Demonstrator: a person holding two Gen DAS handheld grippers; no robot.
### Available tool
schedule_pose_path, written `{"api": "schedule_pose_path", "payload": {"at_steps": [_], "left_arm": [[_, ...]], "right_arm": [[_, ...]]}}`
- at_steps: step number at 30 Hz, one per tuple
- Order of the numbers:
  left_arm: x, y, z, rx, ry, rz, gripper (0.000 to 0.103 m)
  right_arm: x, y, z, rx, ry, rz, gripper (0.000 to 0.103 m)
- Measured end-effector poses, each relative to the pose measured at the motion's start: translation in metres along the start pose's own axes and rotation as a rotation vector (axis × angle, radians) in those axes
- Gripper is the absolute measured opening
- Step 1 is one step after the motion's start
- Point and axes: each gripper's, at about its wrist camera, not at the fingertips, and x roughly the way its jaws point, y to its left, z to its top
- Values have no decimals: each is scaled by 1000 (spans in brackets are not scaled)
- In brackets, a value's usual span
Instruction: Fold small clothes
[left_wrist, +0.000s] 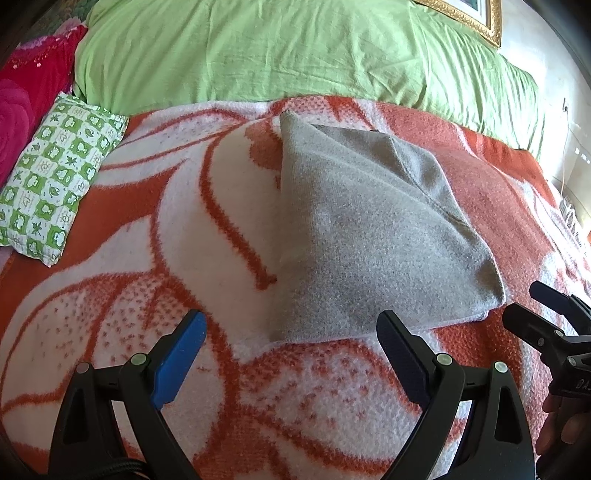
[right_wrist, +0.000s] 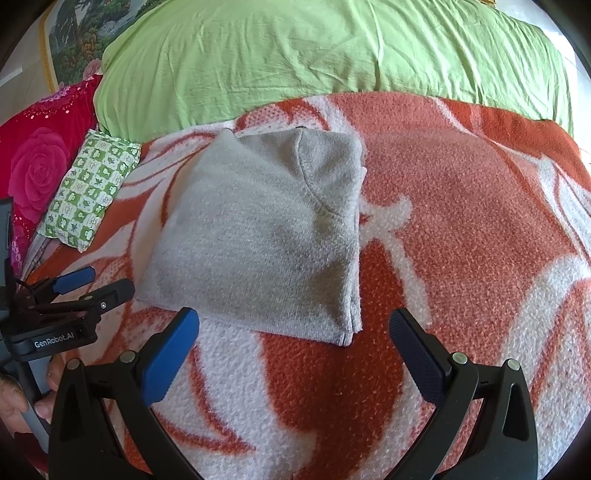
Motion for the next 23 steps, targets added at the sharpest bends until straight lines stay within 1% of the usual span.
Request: {"api": "schedule_pose_path", "payload": {"at_steps": [9,11,14,17,23], "left_arm": [[0,-1,3,-1,-25,15,94],[0,0,4,-10,-18,0,94],[3,4,4,-34,-5,1,94],[2,6,4,-49,-8,9,95],[-2,4,1,-43,-16,23,95]], "right_arm": [[6,2,6,-8,15,9,102],[5,1,8,-6,10,12,102],[8,2,10,-6,20,10,102],[11,3,11,9,33,29,102],[13,5,11,8,28,36,102]]}}
